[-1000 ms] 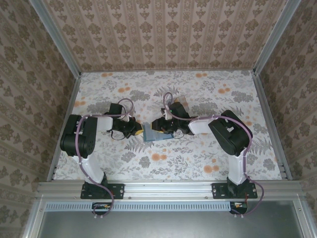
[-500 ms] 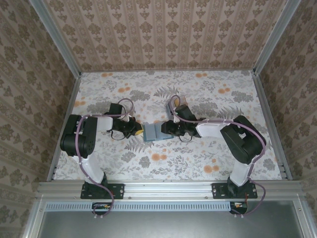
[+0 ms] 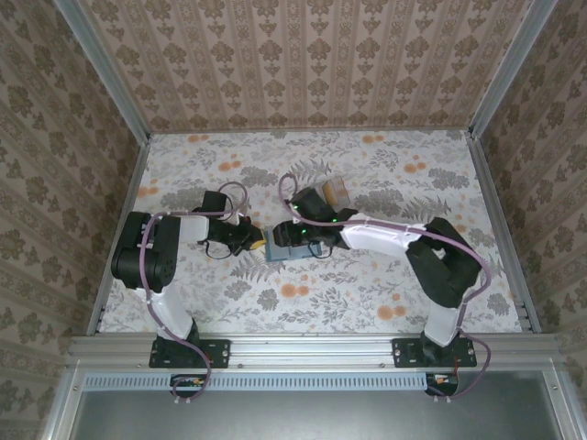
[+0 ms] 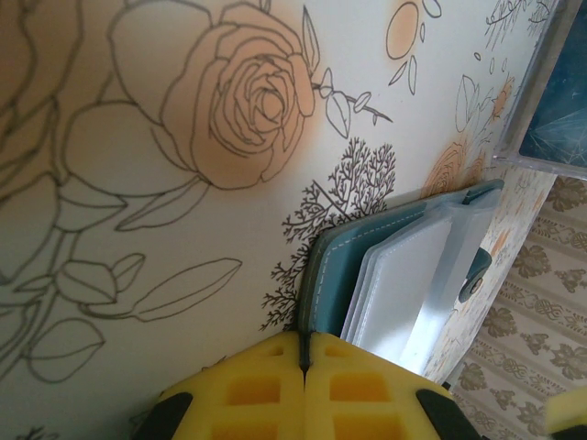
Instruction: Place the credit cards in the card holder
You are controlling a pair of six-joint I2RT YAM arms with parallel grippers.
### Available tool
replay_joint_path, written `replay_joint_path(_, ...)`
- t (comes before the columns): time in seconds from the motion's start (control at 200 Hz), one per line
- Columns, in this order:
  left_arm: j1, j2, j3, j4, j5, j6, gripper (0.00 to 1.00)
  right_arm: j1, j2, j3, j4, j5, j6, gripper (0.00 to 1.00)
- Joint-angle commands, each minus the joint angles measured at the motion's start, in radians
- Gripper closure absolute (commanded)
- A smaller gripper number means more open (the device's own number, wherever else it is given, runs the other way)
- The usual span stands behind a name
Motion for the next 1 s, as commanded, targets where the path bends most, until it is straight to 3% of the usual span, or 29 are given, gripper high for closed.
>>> replay_joint_path(0.0, -0.014, 0.008, -0.021, -0.031, -0.006, 0.003, 0.96, 0.041, 0.072, 0.066, -0.149, 0.11, -0.042, 0.5)
replay_joint_path(0.12, -0.013, 0.003, -0.033, -0.016, -0.002, -0.009, 0.96, 0.074, 0.118, 0.117, -0.225, 0.171, -0.069, 0.44)
replay_joint_path(0.79, -0.002, 0.024, -0.046, 0.015, 0.021, -0.014, 0.97, 0.074, 0.193, 0.222, -0.332, 0.213, -0.061, 0.41)
replay_joint_path(0.995, 0.002, 0.022, -0.046, 0.015, 0.027, -0.016, 0.97, 0.068, 0.255, 0.238, -0.346, 0.198, -0.044, 0.45)
